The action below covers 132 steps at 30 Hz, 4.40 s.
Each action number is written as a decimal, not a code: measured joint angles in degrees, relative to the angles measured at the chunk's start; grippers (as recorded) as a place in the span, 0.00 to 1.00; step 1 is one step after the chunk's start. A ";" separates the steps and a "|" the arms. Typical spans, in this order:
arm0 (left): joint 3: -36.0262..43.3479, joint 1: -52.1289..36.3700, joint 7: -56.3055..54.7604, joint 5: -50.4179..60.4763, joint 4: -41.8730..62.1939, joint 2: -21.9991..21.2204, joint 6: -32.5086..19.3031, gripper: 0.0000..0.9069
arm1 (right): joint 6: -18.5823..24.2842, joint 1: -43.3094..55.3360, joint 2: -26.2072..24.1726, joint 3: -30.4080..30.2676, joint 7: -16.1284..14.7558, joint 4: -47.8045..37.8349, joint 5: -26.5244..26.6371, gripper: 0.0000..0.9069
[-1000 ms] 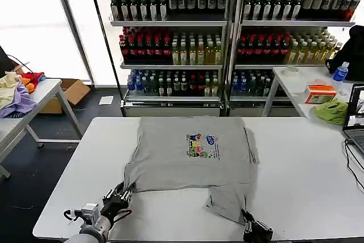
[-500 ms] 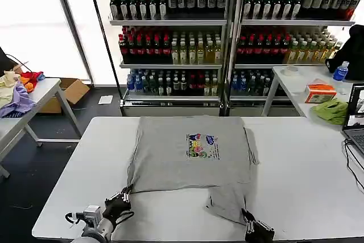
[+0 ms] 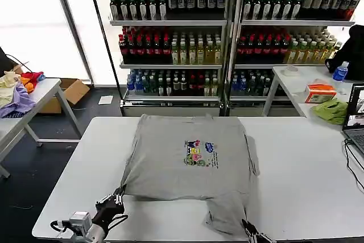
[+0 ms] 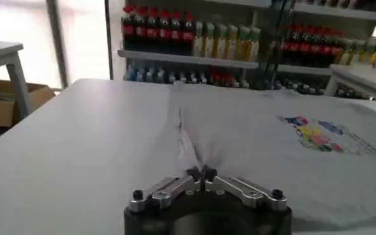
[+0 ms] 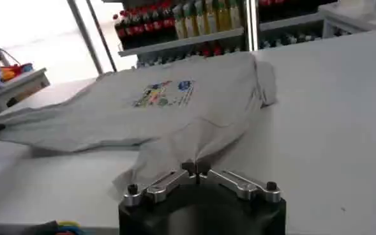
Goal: Fold and organize the clothes.
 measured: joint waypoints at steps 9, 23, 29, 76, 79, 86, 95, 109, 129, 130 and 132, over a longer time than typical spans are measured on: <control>-2.57 7.25 1.11 -0.59 -4.27 0.69 2.62 0.01 | 3.74 -2.52 -0.71 -0.22 -0.64 0.72 1.64 0.00; -4.76 6.23 1.98 -4.81 -3.28 4.22 4.40 0.01 | 5.01 5.18 -2.11 -0.05 1.40 -1.60 5.82 0.00; -4.60 1.35 2.22 -9.10 -1.13 7.10 5.32 0.01 | 3.10 13.62 -2.21 -1.15 4.12 -3.63 6.72 0.00; 3.05 -27.32 4.56 -15.40 19.46 15.81 6.34 1.00 | -10.34 50.54 -3.29 -9.51 7.14 -26.58 0.85 1.00; 1.45 -25.43 4.42 -14.89 17.98 15.37 6.34 1.00 | -11.12 48.67 -3.72 -8.46 7.65 -24.46 0.44 1.00; 0.27 -20.01 4.28 -13.76 14.79 13.38 6.33 1.00 | -13.89 42.55 -3.68 -6.42 10.52 -20.38 -1.70 1.00; 1.37 -18.16 4.24 -12.75 14.78 10.51 6.30 0.88 | -16.24 40.11 -2.52 -6.89 14.01 -20.16 -2.65 0.10; 2.86 -18.65 4.37 -12.51 17.38 7.97 5.56 0.00 | -16.99 39.58 -1.83 -7.84 16.87 -21.94 -2.69 0.00; 0.42 -14.45 4.43 -12.93 15.06 6.55 4.84 0.00 | -16.72 34.11 -3.65 -4.73 15.87 -17.20 0.55 0.00; 0.09 -13.71 4.26 -12.91 14.37 6.29 4.95 0.00 | -16.66 33.44 -3.65 -4.45 15.71 -16.62 0.59 0.00; -0.44 -12.14 4.14 -12.75 13.03 5.73 4.99 0.00 | -16.49 31.84 -3.63 -3.90 15.42 -15.33 0.60 0.00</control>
